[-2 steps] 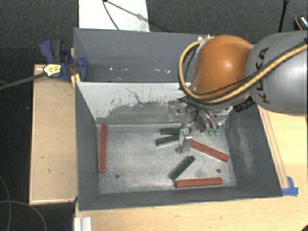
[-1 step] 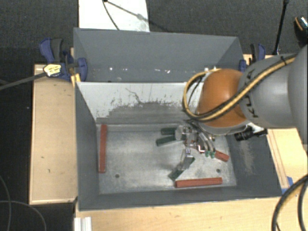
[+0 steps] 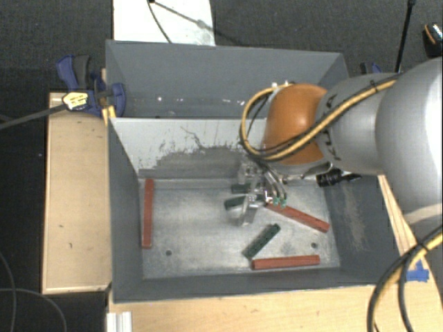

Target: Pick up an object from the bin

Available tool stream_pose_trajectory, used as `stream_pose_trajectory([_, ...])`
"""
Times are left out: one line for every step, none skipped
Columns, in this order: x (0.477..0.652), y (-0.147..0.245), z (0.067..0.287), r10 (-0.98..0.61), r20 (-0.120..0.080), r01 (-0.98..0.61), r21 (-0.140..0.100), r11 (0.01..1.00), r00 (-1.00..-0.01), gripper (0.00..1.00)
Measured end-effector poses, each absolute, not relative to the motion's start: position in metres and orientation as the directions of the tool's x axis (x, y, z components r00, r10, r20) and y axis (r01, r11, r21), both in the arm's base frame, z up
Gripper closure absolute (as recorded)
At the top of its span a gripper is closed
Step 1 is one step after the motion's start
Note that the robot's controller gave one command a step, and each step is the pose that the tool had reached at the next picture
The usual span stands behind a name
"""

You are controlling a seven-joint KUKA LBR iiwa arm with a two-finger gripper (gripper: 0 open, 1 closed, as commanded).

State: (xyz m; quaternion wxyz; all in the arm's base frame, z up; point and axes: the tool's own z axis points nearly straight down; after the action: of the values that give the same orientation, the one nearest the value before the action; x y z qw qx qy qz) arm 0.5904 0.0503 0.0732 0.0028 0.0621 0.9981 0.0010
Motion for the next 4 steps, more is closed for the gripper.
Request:
stream_pose_trajectory([0.590,0.049,0.077,0.128,-0.008,0.128,0.002,0.992,-0.992,1.00])
stream_pose_trajectory([0.550,0.037,0.195,0.104,-0.010,0.104,0.002,0.995,-0.994,1.00])
stream_pose_trajectory([0.550,0.037,0.190,0.105,-0.003,0.105,0.001,0.995,-0.994,0.00])
stream_pose_trajectory([0.546,0.017,0.069,0.278,-0.001,0.278,0.002,0.961,-0.961,0.00])
